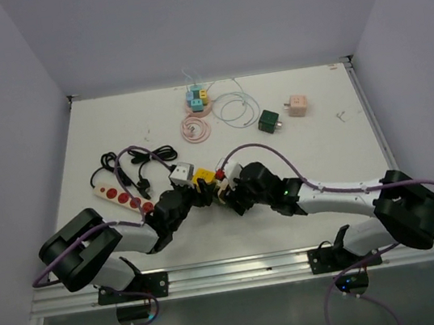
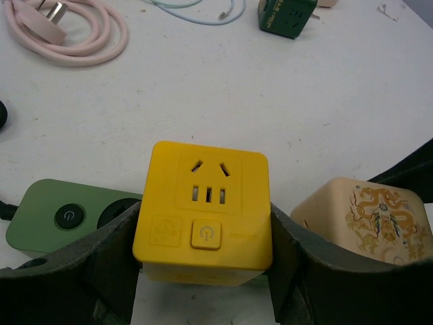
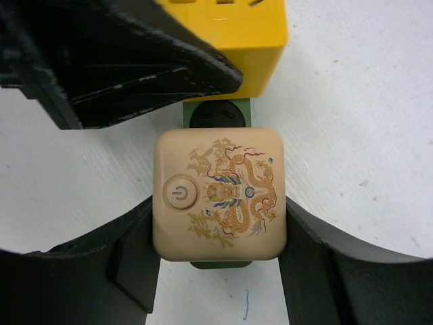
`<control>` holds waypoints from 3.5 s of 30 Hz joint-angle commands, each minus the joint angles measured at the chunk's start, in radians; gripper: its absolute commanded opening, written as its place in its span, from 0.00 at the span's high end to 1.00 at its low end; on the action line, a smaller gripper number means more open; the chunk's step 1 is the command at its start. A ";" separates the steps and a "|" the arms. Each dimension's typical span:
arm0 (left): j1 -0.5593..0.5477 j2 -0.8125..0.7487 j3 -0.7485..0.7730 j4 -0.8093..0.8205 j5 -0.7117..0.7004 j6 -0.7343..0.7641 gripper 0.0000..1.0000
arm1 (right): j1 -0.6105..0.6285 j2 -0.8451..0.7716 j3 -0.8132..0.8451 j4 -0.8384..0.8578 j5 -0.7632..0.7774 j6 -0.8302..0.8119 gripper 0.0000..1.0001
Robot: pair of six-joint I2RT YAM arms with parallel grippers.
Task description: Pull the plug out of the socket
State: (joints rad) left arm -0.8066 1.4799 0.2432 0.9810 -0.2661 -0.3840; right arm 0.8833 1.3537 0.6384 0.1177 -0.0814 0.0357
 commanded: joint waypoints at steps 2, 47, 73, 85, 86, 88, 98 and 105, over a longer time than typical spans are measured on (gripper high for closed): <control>0.006 0.079 -0.025 -0.246 -0.004 -0.130 1.00 | 0.212 -0.010 0.113 0.019 0.308 -0.126 0.76; 0.004 0.132 0.047 -0.320 0.019 -0.121 1.00 | -0.075 -0.108 0.053 0.073 -0.035 0.148 0.66; 0.006 0.076 0.111 -0.449 0.011 -0.108 1.00 | -0.177 -0.280 -0.050 -0.061 0.290 0.199 0.60; 0.017 -0.072 0.267 -0.694 0.010 -0.078 0.89 | -0.915 -0.144 -0.123 0.164 -0.151 0.728 0.54; 0.017 -0.072 0.286 -0.717 0.004 -0.078 0.89 | -0.944 -0.102 -0.123 0.239 -0.209 0.757 0.54; 0.017 -0.066 0.323 -0.772 -0.005 -0.087 0.88 | -1.000 0.005 -0.112 0.313 -0.250 0.811 0.53; 0.023 -0.118 0.314 -0.811 -0.007 -0.069 0.87 | -1.034 0.365 0.038 0.597 -0.340 0.929 0.44; 0.027 -0.162 0.297 -0.823 -0.010 -0.061 0.87 | -1.034 0.499 0.148 0.530 -0.339 0.948 0.28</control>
State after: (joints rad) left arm -0.7921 1.3533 0.5575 0.2127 -0.2401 -0.4191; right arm -0.1463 1.8290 0.7345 0.6174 -0.3946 0.9596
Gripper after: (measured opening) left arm 0.664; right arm 0.706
